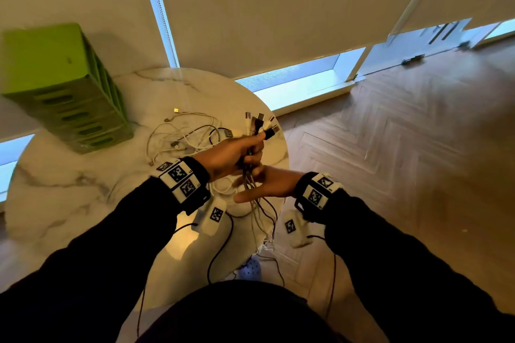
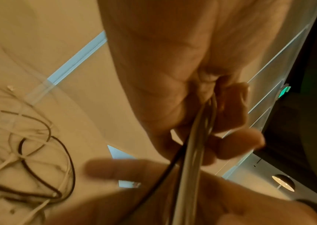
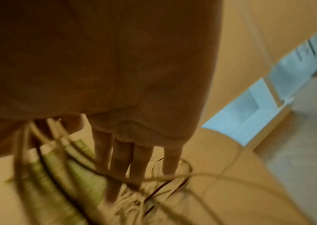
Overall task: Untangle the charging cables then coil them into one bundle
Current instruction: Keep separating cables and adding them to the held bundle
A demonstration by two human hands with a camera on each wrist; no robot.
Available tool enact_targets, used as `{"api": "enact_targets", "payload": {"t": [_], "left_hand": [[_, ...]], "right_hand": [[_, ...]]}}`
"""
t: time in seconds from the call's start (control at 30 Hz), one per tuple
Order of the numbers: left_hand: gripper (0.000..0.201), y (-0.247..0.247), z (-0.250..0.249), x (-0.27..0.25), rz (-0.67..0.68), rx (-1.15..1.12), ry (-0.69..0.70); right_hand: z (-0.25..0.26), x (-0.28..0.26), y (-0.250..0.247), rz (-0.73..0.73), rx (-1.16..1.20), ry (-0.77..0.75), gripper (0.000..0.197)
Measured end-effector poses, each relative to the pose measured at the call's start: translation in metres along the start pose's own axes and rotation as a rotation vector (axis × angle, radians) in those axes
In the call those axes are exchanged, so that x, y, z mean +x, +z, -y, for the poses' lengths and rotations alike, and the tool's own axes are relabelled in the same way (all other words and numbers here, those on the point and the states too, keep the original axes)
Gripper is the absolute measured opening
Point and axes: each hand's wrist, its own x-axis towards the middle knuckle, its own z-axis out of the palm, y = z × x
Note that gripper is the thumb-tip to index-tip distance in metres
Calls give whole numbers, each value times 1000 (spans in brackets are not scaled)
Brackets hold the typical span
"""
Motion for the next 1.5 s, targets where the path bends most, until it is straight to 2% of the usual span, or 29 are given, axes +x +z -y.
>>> {"api": "enact_targets", "payload": {"t": [0.07, 0.2, 0.27, 0.33, 0.47, 0.53, 0.57, 0.6, 0.67, 0.73, 0.83, 0.93, 1.03, 1.13, 1.2, 1.27, 1.37, 1.43, 1.5], "left_hand": [[33, -13, -8, -13, 58, 43, -47], [30, -46, -12, -40, 71, -8, -77], [27, -55, -8, -49, 43, -62, -58], [22, -60, -6, -54, 9, -146, 3], [13, -72, -16, -68, -170, -375, 214], [13, -79, -22, -73, -273, -494, 326], [14, -81, -24, -73, -350, -548, 379], [17, -84, -25, -73, -441, -588, 429], [25, -92, -24, -70, -626, -586, 515], [29, -100, -22, -68, -778, -525, 571], [32, -110, -14, -64, -967, -437, 538], [33, -115, 6, -58, -990, -382, 413], [32, -121, 29, -58, -970, -270, 296], [33, -128, 38, -65, -973, -218, 284], [33, -134, 37, -69, -983, -244, 290], [32, -138, 35, -71, -994, -256, 283], [32, -142, 35, -70, -995, -241, 269], [33, -146, 37, -67, -995, -217, 252], [35, -148, 39, -64, -989, -211, 238]], "right_hand": [[6, 8, 12, 70, 5, -18, 26], [10, 9, -6, 117, -114, 93, 31], [10, 14, -28, 128, -303, 173, 34], [5, 25, -44, -23, -503, 192, 35], [-11, 48, -42, -501, -718, 69, 42], [-12, 58, -26, -566, -655, -40, 28], [-10, 60, -16, -558, -624, -99, 21], [-6, 63, -3, -531, -623, -151, 28], [2, 65, 23, -428, -660, -254, 60], [8, 71, 49, -326, -691, -326, 83], [0, 84, 84, -169, -598, -391, 100], [-13, 91, 97, -105, -633, -366, 104], [-13, 92, 84, 52, -640, -265, 96], [-1, 97, 59, 170, -447, -282, 60], [9, 103, 37, 145, -429, -255, 51], [18, 115, 14, 47, -430, -201, 53], [19, 149, -14, -55, -551, -252, 37], [20, 176, -18, -13, -605, -209, 27], [19, 203, -18, 58, -699, -148, 29]]}}
